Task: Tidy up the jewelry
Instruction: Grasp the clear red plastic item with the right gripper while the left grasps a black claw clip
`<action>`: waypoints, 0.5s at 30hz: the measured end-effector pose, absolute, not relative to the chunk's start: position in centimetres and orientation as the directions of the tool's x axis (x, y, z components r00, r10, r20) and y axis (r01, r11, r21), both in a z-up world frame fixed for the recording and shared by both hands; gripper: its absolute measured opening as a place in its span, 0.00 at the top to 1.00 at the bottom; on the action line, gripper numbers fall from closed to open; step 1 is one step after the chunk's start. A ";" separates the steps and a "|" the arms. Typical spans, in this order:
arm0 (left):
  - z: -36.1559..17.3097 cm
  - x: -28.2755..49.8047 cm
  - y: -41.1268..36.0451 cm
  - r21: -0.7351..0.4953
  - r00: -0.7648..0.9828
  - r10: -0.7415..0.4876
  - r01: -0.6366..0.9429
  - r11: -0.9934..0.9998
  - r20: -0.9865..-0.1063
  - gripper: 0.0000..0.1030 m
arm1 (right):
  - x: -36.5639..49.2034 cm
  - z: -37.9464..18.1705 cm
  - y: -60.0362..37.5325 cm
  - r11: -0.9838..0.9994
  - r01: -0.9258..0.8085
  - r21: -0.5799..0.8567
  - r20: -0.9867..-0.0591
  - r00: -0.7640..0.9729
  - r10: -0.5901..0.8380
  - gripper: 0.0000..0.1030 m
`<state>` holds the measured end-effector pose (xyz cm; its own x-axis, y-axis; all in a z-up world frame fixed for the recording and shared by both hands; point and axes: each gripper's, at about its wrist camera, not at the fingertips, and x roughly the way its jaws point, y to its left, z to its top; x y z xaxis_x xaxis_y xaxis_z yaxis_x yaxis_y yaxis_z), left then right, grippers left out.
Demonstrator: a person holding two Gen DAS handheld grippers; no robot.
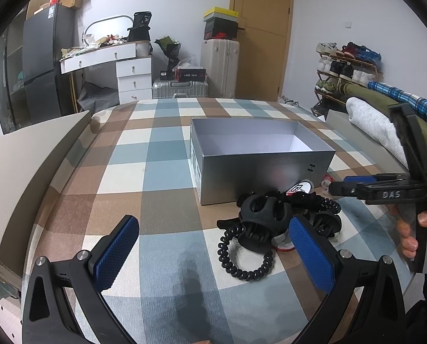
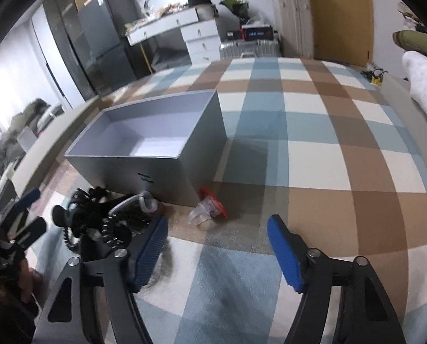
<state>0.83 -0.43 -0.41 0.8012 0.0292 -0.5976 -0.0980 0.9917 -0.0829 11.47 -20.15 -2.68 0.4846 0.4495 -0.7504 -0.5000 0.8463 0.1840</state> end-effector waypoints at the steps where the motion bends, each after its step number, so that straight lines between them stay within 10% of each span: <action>1: -0.4 0.9 -0.4 -0.084 0.802 0.029 -0.098 0.992 -0.597 0.01 | 11.7 -3.0 -19.8 0.842 -0.508 0.182 -0.759 0.472 0.449 0.37; 9: -0.5 1.0 -0.9 -0.068 0.800 0.027 -0.084 0.994 -0.600 0.01 | 12.0 -3.4 -18.5 0.842 -0.527 0.114 -0.774 0.484 0.408 0.44; 15: -0.4 1.1 -0.8 -0.077 0.796 0.023 -0.087 0.993 -0.605 0.01 | 12.2 -3.4 -17.5 0.839 -0.541 0.048 -0.781 0.504 0.370 0.68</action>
